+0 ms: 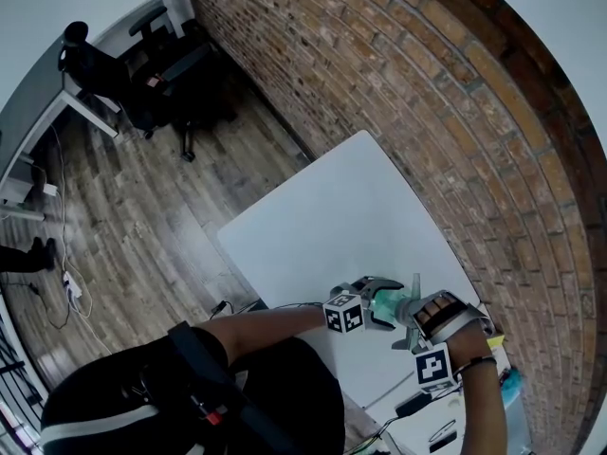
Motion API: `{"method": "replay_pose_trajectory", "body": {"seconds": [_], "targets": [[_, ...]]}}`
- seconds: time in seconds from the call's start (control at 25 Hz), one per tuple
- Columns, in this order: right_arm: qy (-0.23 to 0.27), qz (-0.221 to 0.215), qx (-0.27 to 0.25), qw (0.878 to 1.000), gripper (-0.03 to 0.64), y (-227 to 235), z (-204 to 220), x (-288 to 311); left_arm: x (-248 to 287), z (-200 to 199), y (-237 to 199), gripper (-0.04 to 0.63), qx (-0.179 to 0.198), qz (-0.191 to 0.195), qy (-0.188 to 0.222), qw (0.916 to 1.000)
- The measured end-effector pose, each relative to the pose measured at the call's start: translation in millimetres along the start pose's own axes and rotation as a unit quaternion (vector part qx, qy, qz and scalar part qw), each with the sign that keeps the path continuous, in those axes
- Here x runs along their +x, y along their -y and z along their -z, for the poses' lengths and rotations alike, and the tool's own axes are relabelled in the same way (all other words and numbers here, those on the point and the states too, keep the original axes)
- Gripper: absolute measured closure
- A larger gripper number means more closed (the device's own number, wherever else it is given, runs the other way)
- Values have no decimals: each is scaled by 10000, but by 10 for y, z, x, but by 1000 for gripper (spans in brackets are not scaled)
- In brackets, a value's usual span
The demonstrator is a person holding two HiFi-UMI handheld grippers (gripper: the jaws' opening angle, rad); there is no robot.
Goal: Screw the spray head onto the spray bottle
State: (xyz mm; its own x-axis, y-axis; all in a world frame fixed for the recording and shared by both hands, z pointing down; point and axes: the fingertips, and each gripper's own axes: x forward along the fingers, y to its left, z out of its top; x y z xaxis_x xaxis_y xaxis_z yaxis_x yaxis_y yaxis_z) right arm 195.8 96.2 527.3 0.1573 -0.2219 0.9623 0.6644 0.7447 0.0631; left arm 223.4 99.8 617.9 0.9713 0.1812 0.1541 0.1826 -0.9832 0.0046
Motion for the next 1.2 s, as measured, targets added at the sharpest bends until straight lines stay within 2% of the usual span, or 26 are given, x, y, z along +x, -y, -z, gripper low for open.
{"method": "replay_pose_trajectory", "body": {"seconds": [0.12,0.36,0.64,0.88,1.08,1.2], "targets": [[77,-58,62,9999,344,-38,-42,65,9,-6,6,140,-8,45,1,10000],[277,-148,943,9950,344,-13,-8,64,0,-2,25,140,1,68,13,10000],[492,-115,1628,9854,344,-8,-5,75,7,-5,39,140,157,165,52,9997],[371,-47,1685,9850,342,-2,-27,87,-38,43,58,133,150,137,217,9996],[451,-29,1957,9796,343,-34,-14,87,-20,49,78,121,267,620,210,9975],[456,21,1977,9792,342,-30,-26,99,-79,92,99,120,366,690,181,9968]]}}
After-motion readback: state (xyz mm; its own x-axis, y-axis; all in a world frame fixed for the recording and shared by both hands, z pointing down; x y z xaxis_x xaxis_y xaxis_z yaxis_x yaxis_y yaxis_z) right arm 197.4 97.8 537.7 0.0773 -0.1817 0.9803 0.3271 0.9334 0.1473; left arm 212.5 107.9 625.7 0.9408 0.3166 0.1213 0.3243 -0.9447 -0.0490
